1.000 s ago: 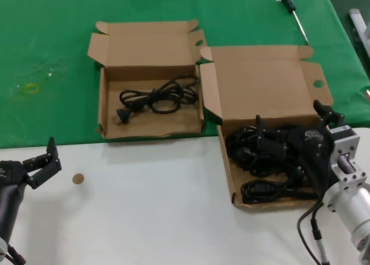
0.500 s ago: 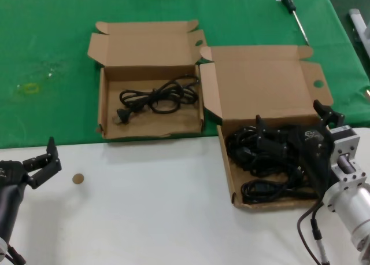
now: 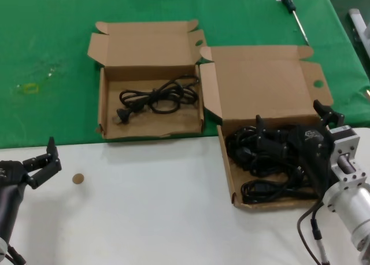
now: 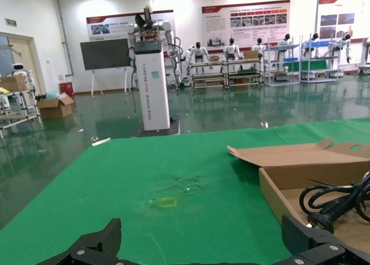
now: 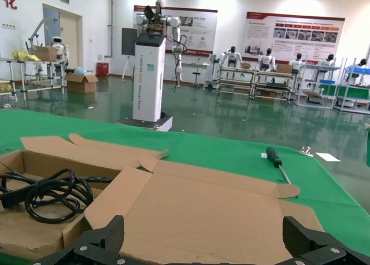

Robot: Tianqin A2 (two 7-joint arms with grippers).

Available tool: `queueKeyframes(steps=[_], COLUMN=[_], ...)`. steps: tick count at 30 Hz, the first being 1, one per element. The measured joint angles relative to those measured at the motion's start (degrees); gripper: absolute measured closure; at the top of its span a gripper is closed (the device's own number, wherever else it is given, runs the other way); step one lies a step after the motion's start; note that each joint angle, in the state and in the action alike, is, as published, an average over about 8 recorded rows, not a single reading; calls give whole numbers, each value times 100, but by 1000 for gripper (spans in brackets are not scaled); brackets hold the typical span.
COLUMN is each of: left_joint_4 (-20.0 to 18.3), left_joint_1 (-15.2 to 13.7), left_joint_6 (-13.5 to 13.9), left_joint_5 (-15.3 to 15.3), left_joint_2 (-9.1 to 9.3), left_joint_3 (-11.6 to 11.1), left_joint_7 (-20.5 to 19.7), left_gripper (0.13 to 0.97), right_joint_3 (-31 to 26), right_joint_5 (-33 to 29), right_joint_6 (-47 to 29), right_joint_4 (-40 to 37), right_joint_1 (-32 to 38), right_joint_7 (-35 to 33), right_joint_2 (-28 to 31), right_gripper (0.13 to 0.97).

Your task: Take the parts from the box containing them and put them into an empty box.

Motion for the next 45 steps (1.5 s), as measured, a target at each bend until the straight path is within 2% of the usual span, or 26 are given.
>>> queueKeyframes(steps=[45], left_joint_4=[0], left_joint_1=[0], left_joint_6=[0], left_joint_5=[0], left_joint_2=[0], left_joint_3=[0], left_joint_7=[0], left_gripper=[132], right_joint_3=[0], right_joint_5=[0], right_joint_6=[0], right_joint_4=[0], right_joint_1=[0], right_joint_7=[0], right_joint_2=[0], right_gripper=[129])
